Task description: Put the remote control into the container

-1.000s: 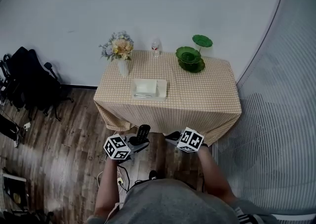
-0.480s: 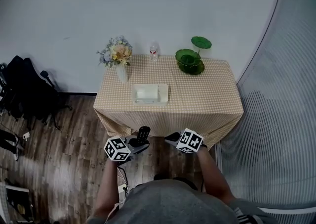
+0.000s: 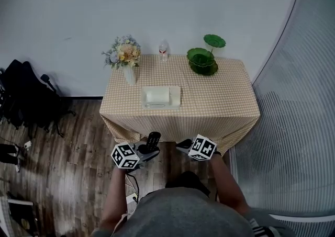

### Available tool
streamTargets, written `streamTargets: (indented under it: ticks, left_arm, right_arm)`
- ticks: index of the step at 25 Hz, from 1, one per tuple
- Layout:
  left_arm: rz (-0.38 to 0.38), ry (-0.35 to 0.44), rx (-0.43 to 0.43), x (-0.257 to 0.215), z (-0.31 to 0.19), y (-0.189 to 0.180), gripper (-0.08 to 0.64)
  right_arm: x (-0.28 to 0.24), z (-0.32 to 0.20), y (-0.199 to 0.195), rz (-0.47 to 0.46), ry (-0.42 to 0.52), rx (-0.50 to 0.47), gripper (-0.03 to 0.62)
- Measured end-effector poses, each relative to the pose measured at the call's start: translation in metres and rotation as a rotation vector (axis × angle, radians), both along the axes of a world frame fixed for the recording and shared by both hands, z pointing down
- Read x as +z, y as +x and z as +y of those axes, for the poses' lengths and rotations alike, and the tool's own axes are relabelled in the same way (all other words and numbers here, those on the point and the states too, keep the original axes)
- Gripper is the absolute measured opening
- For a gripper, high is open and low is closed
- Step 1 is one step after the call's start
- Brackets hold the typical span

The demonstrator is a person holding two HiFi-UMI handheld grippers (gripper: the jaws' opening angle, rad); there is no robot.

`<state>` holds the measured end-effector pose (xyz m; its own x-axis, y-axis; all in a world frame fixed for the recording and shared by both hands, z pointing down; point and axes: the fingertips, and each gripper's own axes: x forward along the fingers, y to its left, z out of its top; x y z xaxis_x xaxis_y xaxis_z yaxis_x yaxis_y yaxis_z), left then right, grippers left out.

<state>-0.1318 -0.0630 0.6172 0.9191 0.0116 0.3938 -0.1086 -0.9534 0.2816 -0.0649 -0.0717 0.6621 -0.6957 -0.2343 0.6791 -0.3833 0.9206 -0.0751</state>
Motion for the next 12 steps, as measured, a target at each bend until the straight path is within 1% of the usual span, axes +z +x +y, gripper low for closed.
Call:
streamTargets:
  ticks: [4,9,12]
  left_arm:
    - [0.036,-0.013,-0.009,-0.0062,-0.0034,-0.0041,0.038]
    - [0.028,-0.011,-0.006,-0.0062,-0.0086,-0.007,0.038]
    - [0.037,-0.019,-0.01,-0.0074,-0.0079,-0.007,0.038]
  right_arm:
    - [-0.0005,-0.0001,-0.0023,0.004,-0.001,0.006,0.017]
    - [0.0006,-0.0009,-0.0034,0.008,-0.009,0.004,0.017]
    - [-0.0006,0.0,-0.0039,0.009,-0.01,0.002,0.017]
